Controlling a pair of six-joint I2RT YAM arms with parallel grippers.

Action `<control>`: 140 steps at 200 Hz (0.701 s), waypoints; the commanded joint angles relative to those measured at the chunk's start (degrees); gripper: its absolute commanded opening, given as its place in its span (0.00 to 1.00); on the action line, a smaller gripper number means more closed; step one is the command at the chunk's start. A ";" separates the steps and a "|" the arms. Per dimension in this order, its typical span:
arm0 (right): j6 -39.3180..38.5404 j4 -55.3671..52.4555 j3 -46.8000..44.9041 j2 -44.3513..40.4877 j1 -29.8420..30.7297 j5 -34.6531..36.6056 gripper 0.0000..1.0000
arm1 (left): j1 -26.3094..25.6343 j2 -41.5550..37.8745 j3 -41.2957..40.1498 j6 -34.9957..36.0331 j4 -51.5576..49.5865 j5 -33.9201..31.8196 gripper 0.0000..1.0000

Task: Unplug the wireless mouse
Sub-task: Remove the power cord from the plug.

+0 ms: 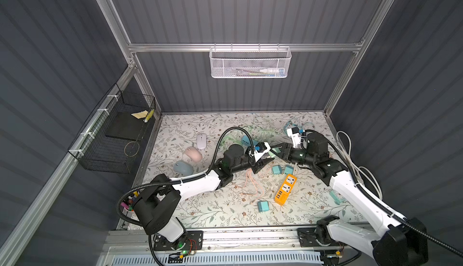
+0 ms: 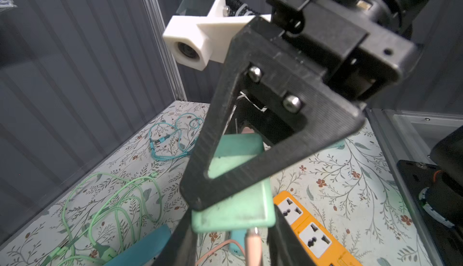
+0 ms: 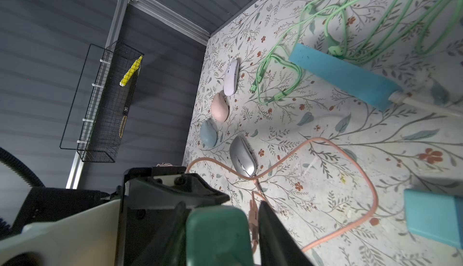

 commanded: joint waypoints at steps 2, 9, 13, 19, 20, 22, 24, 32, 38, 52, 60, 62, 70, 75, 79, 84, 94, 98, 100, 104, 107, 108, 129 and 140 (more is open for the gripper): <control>-0.18 0.41 0.25 -1.39 -0.24 1.13 0.33 | -0.25 -0.90 0.10 -0.34 4.07 2.95 0.00; -0.05 0.42 0.32 -1.41 -0.26 1.02 0.26 | -0.28 -0.77 0.37 -0.38 3.92 2.87 0.00; 0.13 0.43 0.34 -1.42 -0.24 0.91 0.20 | -0.28 -0.64 0.59 -0.44 3.63 3.02 0.00; 0.30 0.39 0.34 -1.54 -0.24 1.00 0.13 | -0.28 -0.46 1.08 -0.51 2.81 2.95 0.00; 0.33 0.39 0.30 -1.57 -0.24 1.04 0.12 | -0.29 -0.44 1.18 -0.47 2.60 2.86 0.00; 0.41 0.45 0.27 -1.70 -0.24 1.11 0.10 | -0.30 -0.42 1.42 -0.58 2.27 2.83 0.00; 0.43 0.42 0.26 -1.79 -0.24 1.15 0.08 | -0.28 -0.37 1.57 -0.54 1.71 2.74 0.00; 0.57 0.16 0.34 -2.25 -0.24 1.49 0.03 | -0.28 -0.24 2.34 -0.40 -0.25 2.39 0.07; 0.62 -0.05 0.49 -2.66 -0.24 1.76 0.00 | -0.30 -0.24 2.73 -0.35 -1.50 1.89 0.14; -0.02 -1.67 1.18 -3.53 -0.33 2.63 0.00 | -0.30 -0.79 2.31 -1.00 -2.75 -0.64 0.60; -0.93 -3.07 1.92 -4.01 -0.48 3.23 0.00 | -0.29 -1.44 1.68 -1.65 -2.68 -1.85 0.92; -1.18 -3.53 2.17 -4.15 -0.54 3.44 0.00 | -0.30 -1.62 1.59 -1.73 -2.67 -1.90 0.96; -2.29 -5.29 3.06 -4.67 -0.83 4.47 0.00 | -0.25 -2.21 0.95 -1.21 -3.19 -1.19 0.99; -3.00 -6.42 3.67 -5.11 -1.05 5.17 0.00 | -0.30 -2.55 0.78 -0.40 -4.03 -0.17 0.99; -3.56 -7.25 4.15 -5.38 -1.24 5.71 0.00 | -0.30 -2.76 0.74 0.27 -4.97 0.40 0.98; -4.25 -8.15 4.71 -5.69 -1.44 6.26 0.00 | -0.29 -2.96 0.67 0.91 -6.07 2.20 0.96; -5.27 -9.65 5.83 -6.11 -1.86 6.82 0.00 | -0.26 -3.00 0.90 1.10 -7.63 3.87 0.91; -5.62 -10.13 6.23 -6.16 -1.91 6.92 0.00 | -0.18 -2.96 0.90 1.13 -8.26 4.40 0.90; -5.73 -10.37 6.41 -6.16 -1.95 6.96 0.00 | -0.25 -2.92 0.96 1.14 -8.55 4.71 0.90; -5.86 -10.57 6.71 -6.14 -2.00 6.88 0.00 | -0.28 -2.88 0.95 1.11 -8.80 5.21 0.88; -5.96 -10.72 6.87 -6.08 -2.00 6.81 0.00 | -0.28 -2.80 1.00 1.07 -8.95 5.48 0.86; -5.97 -10.70 6.90 -6.03 -2.00 6.76 0.00 | -0.24 -2.75 1.04 1.11 -8.99 5.57 0.85; -4.98 -9.59 6.70 -5.64 -1.98 5.16 0.00 | -0.28 -2.03 1.59 0.62 -9.03 6.91 0.57; -4.75 -9.14 6.26 -5.63 -1.91 4.95 0.00 | -0.22 -1.54 2.23 0.36 -8.89 7.17 0.37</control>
